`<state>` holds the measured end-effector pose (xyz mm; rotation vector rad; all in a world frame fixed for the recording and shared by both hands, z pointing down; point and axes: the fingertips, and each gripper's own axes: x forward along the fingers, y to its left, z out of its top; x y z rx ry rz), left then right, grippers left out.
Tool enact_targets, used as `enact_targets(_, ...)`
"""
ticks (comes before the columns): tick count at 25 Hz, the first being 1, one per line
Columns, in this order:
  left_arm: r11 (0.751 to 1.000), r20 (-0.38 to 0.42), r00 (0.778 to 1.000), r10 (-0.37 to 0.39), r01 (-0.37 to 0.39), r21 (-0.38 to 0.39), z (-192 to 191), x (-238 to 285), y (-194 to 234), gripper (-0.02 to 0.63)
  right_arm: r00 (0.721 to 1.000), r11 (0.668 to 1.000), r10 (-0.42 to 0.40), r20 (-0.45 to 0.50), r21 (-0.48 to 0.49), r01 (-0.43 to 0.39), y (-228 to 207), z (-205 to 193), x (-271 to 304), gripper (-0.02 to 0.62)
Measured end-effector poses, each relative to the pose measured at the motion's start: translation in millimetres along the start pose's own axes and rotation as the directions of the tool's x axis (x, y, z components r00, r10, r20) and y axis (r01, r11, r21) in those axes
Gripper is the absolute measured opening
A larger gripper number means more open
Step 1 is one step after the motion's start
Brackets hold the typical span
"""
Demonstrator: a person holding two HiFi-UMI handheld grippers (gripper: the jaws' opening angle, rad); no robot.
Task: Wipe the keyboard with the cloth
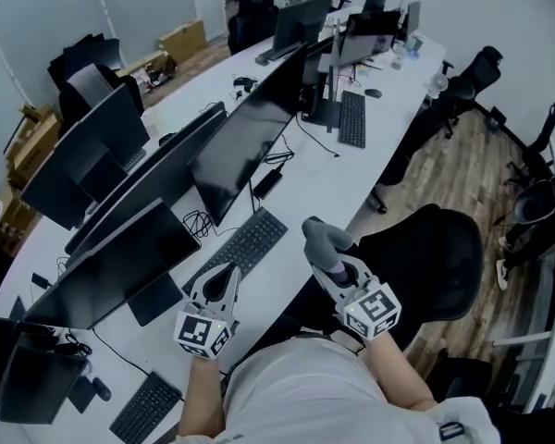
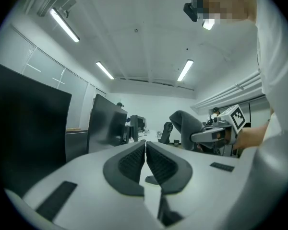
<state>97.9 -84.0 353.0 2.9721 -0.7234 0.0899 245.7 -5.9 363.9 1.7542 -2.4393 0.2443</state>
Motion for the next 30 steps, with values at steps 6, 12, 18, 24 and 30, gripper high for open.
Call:
enact_targets(6,1.0,0.0,1.0,0.011,-0.011,-0.001,1,3,-8,0.002,1.0,1.0,0.018,0.001,-0.003,-0.018,2,-6,1,0.089)
enact_targets(12,1.0,-0.004,1.0,0.027,-0.027,0.001,3,-2,-12,0.002,0.999,0.999,0.048,0.001,-0.01,-0.048,4,-4,6,0.089)
enact_targets(18,0.999,-0.017,0.999,0.045,-0.045,-0.003,0,-9,-12,0.002,0.998,0.998,0.062,0.008,0.001,-0.062,7,-5,9,0.089)
enact_targets(24,0.999,-0.022,0.998,0.054,-0.054,0.002,2,-14,-8,0.002,0.997,0.997,0.076,0.018,0.009,-0.077,16,-4,15,0.089)
enact_targets(30,0.999,-0.038,0.998,0.053,-0.053,-0.001,0,-25,-7,0.002,0.996,0.996,0.09,0.005,0.015,-0.091,30,-7,17,0.089)
